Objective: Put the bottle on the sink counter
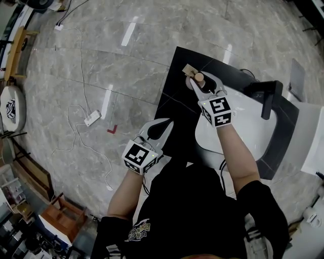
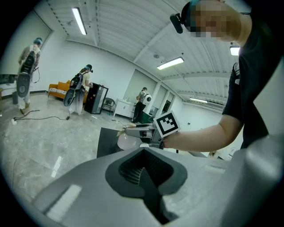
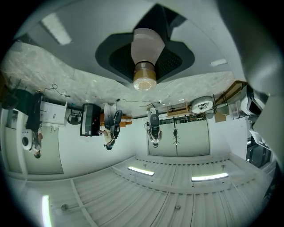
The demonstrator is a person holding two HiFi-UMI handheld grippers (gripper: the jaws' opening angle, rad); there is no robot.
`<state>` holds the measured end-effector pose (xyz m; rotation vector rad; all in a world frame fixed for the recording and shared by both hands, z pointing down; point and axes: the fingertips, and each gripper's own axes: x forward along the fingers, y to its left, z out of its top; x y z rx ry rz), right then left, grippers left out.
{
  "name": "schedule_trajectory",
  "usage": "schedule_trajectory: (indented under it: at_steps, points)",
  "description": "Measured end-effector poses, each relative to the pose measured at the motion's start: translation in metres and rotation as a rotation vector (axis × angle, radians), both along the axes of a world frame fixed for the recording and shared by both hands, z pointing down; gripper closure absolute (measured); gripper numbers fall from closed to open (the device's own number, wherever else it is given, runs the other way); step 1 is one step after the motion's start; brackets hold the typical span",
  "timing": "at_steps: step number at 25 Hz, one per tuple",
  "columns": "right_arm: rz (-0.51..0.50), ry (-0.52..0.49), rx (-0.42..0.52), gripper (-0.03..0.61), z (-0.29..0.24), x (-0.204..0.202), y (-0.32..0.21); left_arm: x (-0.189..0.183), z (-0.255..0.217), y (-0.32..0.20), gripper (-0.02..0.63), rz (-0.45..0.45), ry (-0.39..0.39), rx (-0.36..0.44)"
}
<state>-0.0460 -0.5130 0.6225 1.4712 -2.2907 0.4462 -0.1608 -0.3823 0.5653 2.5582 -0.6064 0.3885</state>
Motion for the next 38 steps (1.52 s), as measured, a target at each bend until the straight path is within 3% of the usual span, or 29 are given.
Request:
schedule_trajectory:
  at_steps: [14, 16, 18, 28, 38]
  points:
    - [-0.002, 0.025, -0.011, 0.403, -0.009, 0.009, 0.024, 0.006, -0.012, 0.015, 0.614, -0.001, 0.005, 0.026]
    - [0.003, 0.026, -0.002, 0.448, -0.018, 0.017, 0.037, 0.011, -0.016, 0.019, 0.614, -0.001, 0.009, 0.036]
    - [0.007, 0.031, 0.004, 0.555, -0.029, 0.025, 0.054, 0.017, -0.023, 0.026, 0.614, -0.001, 0.013, 0.047]
    - [0.029, 0.007, -0.004, 0.552, -0.080, 0.080, 0.169, 0.072, -0.054, 0.087, 0.614, 0.038, 0.019, 0.079]
    - [0.190, -0.148, 0.009, 0.552, -0.119, 0.159, 0.281, 0.147, -0.074, 0.165, 0.614, 0.149, 0.034, 0.098]
